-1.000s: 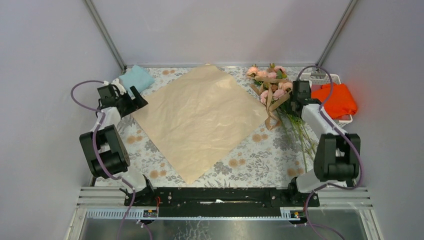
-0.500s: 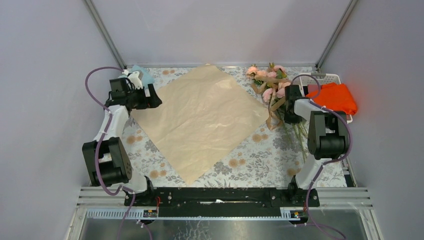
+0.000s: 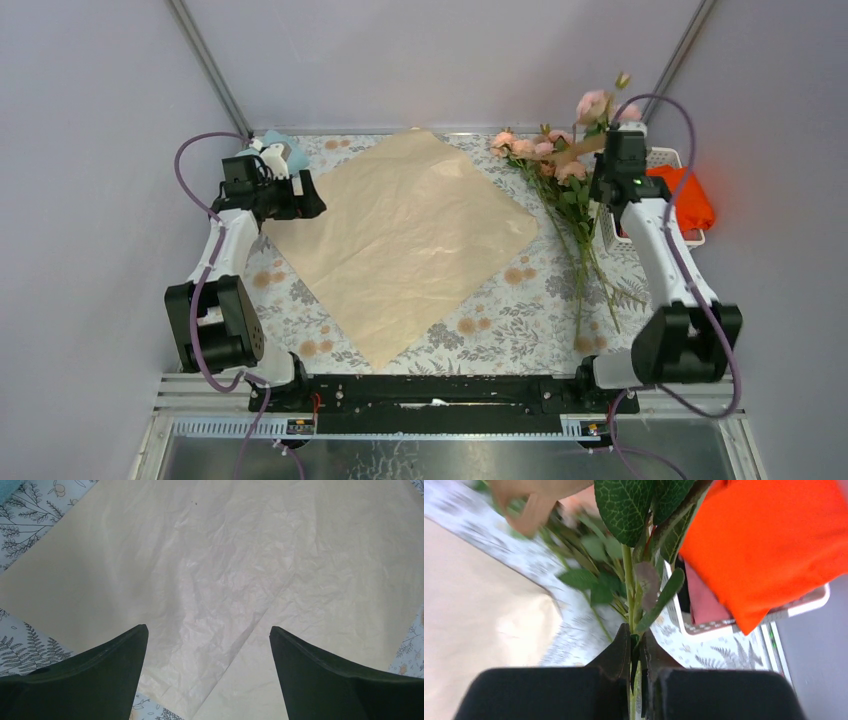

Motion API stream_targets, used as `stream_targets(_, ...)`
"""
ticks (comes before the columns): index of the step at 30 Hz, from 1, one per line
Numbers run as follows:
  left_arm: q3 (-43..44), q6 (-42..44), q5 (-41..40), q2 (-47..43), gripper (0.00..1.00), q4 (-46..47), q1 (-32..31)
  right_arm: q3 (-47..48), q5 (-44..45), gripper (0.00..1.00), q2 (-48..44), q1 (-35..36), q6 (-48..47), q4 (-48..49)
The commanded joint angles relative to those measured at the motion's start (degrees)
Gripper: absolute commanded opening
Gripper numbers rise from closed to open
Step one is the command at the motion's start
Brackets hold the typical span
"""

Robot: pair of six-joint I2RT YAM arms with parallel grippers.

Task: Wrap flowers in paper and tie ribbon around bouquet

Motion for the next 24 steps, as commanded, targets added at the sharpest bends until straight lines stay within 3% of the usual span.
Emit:
stream_targets(1, 1.58, 1.6, 0.57, -1.95, 0.99, -0.76, -0.44, 4.97, -10.9, 0.0, -9.58, -0.07, 1.93, 0.75)
stream_targets(5, 1.24, 2.17, 0.62, -3.1, 0.99, -0.73, -0.42, 0.75, -17.88, 0.0, -14.09, -0.01, -0.76, 8.37)
stream_targets(7, 1.22, 2.3, 0.57, -3.41, 0.99, -0.61, -0.39, 0.34, -25.0, 0.0, -12.46, -0.04, -1.94, 6.49)
stream_targets(10, 1.39, 2.13, 0.68, -3.17, 0.99, -0.65, -0.43, 1.64, -57.06, 0.0, -8.39, -0.29, 3.45, 6.93)
stream_targets(12, 1.66, 2.12, 0.82, -3.21, 0.99, -1.2, -0.44, -2.47, -63.09, 0.0, -8.47, -0.34, 16.95, 20.6)
stream_targets(13, 1.66, 2.28, 0.91, -3.22, 0.99, -1.42, -0.44, -3.29, -59.04, 0.0, -8.26, -0.35, 21.39, 23.31)
stream_targets(14, 1.59, 2.43, 0.9, -3.36, 0.99, -1.55, -0.37, -1.51, -50.9, 0.0, -6.95, -0.34, 22.12, 20.04)
stream_targets(18, 1.17, 2.82, 1.32, -3.77, 0.99, -1.6, -0.43, 12.57, -13.23, 0.0, 3.87, 1.17, 11.46, -1.74)
stream_targets(21, 1.2, 3.97, 2.26, -3.79, 0.99, -1.9, -0.83, 14.79, 6.1, 0.0, 8.58, 6.89, 6.81, -9.02)
stream_targets(22, 1.56, 4.9, 3.03, -3.69, 0.99, -2.43, -1.41, 14.48, 7.68, 0.0, 8.82, 8.76, 5.73, -9.11)
stream_targets(23, 1.97, 6.03, 3.36, -3.62, 0.98, -3.07, -2.31, 14.58, 3.46, 0.0, 8.61, 10.66, 4.17, -9.01)
stream_targets(24, 2.51, 6.86, 3.67, -3.64, 0.98, -3.6, -3.57, 14.33, -7.31, 0.0, 7.05, 11.18, 1.6, -7.96)
